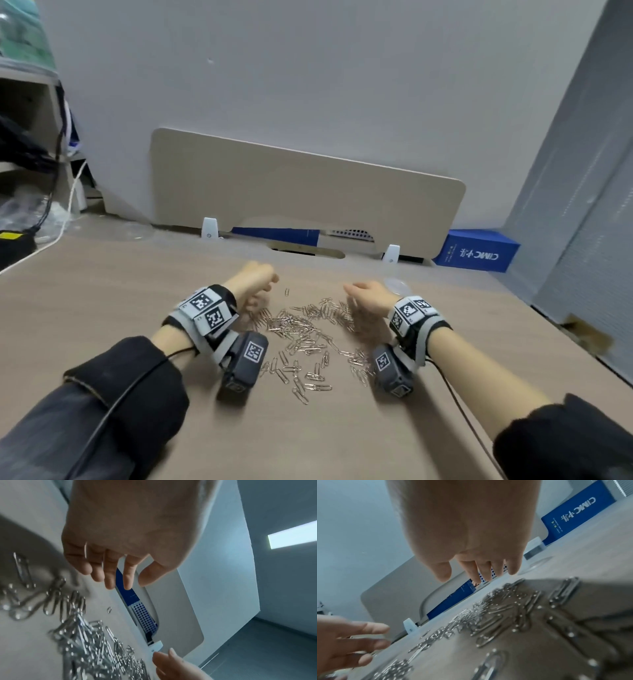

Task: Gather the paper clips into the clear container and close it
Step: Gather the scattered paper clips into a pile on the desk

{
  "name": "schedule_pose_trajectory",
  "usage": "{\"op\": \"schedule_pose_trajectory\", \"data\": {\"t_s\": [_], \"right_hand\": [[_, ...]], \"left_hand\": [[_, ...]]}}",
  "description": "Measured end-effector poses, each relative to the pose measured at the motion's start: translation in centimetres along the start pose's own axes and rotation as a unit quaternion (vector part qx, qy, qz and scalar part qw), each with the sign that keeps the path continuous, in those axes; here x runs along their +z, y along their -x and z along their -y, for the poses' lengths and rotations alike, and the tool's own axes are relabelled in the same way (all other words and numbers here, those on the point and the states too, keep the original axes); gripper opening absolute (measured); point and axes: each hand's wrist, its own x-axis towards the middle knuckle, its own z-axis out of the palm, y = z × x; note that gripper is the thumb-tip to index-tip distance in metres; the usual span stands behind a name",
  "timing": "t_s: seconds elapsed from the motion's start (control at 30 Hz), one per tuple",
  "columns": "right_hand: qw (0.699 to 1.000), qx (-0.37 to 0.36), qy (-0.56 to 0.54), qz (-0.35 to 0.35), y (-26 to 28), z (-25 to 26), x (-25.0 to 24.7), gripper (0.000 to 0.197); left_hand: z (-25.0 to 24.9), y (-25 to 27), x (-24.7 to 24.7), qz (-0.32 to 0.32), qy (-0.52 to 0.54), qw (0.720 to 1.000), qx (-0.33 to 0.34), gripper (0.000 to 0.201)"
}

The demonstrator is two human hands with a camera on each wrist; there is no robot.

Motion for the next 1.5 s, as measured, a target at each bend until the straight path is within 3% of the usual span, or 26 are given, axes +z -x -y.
{"op": "schedule_pose_trajectory", "data": {"t_s": [0.13, 0.3, 0.43, 0.57, 0.8, 0.97, 1.1, 1.2, 1.3, 1.5], "right_hand": [[0.996, 0.0, 0.059, 0.065, -0.3, -0.1, 0.7, 0.07], [0.988, -0.058, 0.096, 0.109, 1.2, 0.7, 2.0, 0.069], [0.989, -0.078, 0.04, 0.115, 1.1, 2.9, 2.1, 0.063], [0.989, -0.085, 0.076, 0.093, -1.5, 6.3, 2.6, 0.063], [0.951, -0.118, 0.234, 0.162, -2.7, 8.5, 5.6, 0.076], [0.938, -0.137, 0.228, 0.223, -0.1, 7.9, 5.4, 0.075], [0.936, -0.24, 0.208, 0.153, 1.2, 10.9, 6.9, 0.066], [0.913, -0.323, 0.189, 0.16, 1.5, 12.8, 9.2, 0.05], [0.907, -0.345, 0.194, 0.145, 1.9, 12.6, 10.0, 0.044], [0.915, -0.359, 0.168, 0.073, 2.9, 8.7, 7.7, 0.01]], "left_hand": [[1.1, -0.7, 0.9, -0.029, 0.111, 0.992, 0.054, 0.017], [1.7, -0.8, 0.5, 0.004, 0.228, 0.973, 0.026, 0.022], [1.7, -1.2, -0.9, 0.006, 0.262, 0.965, -0.004, 0.019], [2.0, -1.6, -2.3, -0.018, 0.267, 0.963, -0.028, 0.016], [2.4, -1.9, -4.8, -0.009, 0.334, 0.941, -0.055, 0.022], [2.3, -1.1, -5.1, 0.022, 0.36, 0.93, -0.063, 0.021], [2.1, -0.7, -5.7, 0.027, 0.378, 0.923, -0.069, 0.019], [2.4, -0.7, -6.6, 0.006, 0.371, 0.926, -0.073, 0.017], [2.6, -0.5, -6.5, 0.019, 0.311, 0.947, -0.078, 0.016], [2.2, 0.2, -4.9, 0.107, 0.19, 0.973, -0.071, 0.018]]}}
